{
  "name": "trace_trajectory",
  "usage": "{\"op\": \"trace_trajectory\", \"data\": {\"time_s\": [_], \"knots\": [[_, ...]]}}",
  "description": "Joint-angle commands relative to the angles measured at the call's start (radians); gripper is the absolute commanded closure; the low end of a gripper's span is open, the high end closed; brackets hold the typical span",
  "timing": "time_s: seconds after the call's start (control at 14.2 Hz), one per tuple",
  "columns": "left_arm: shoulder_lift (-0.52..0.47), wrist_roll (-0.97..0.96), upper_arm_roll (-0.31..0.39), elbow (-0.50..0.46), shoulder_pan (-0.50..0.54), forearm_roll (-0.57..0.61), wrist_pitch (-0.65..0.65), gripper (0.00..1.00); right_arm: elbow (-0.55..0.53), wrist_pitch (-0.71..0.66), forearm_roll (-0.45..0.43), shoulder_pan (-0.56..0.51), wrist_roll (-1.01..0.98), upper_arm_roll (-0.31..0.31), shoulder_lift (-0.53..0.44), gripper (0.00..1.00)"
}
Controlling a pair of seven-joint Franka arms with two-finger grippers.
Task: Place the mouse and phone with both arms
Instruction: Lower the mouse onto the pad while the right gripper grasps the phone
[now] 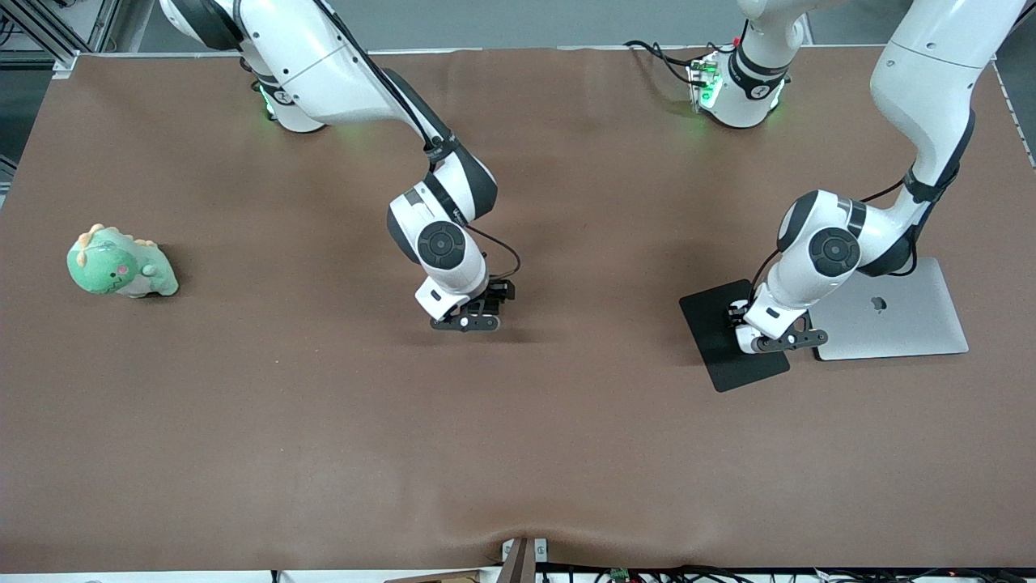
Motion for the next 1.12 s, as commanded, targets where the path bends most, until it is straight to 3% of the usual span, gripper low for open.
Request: {"op": "trace_trajectory", "data": {"time_s": [0.0, 0.07, 0.21, 0.35, 0.42, 0.56, 0.63, 0.7, 0.91, 1.05], "knots": [[0.033, -0.011, -0.007, 0.015, 0.007, 0.018, 0.027, 0.9, -0.012, 0.023, -0.016, 0.021, 0.038, -0.011, 0.005, 0.0], [0.036, -0.012, -0.008, 0.018, 0.007, 0.019, 0.027, 0.7, -0.012, 0.026, -0.016, 0.021, 0.043, -0.011, 0.008, 0.0], [0.028, -0.011, -0.01, 0.02, 0.002, 0.019, 0.027, 0.0, -0.012, 0.027, -0.016, 0.023, 0.046, -0.011, 0.01, 0.0], [0.018, -0.014, -0.036, 0.021, 0.011, 0.019, 0.025, 0.0, -0.012, 0.027, -0.033, 0.029, 0.045, -0.011, 0.01, 0.39], [-0.007, -0.014, -0.045, 0.035, 0.013, 0.018, 0.018, 0.0, -0.012, 0.027, -0.059, 0.029, 0.045, -0.009, 0.01, 0.52], [-0.063, -0.014, -0.06, 0.049, 0.013, 0.013, -0.022, 0.0, -0.012, 0.024, -0.068, 0.029, 0.045, -0.009, 0.01, 0.69], [-0.092, -0.014, -0.074, 0.072, 0.016, 0.009, -0.059, 0.0, -0.01, 0.02, -0.067, 0.026, 0.046, -0.009, 0.008, 0.9], [-0.123, -0.014, -0.091, 0.105, 0.016, 0.007, -0.12, 0.0, -0.007, 0.015, -0.065, 0.02, 0.046, -0.007, 0.005, 1.0], [-0.191, -0.008, -0.155, 0.277, 0.016, -0.016, -0.371, 0.0, 0.001, -0.015, -0.065, 0.003, 0.063, -0.007, -0.007, 1.0], [-0.202, 0.0, -0.187, 0.412, 0.017, -0.053, -0.52, 0.0, 0.031, -0.116, -0.061, -0.008, 0.071, -0.007, -0.022, 1.0]]}}
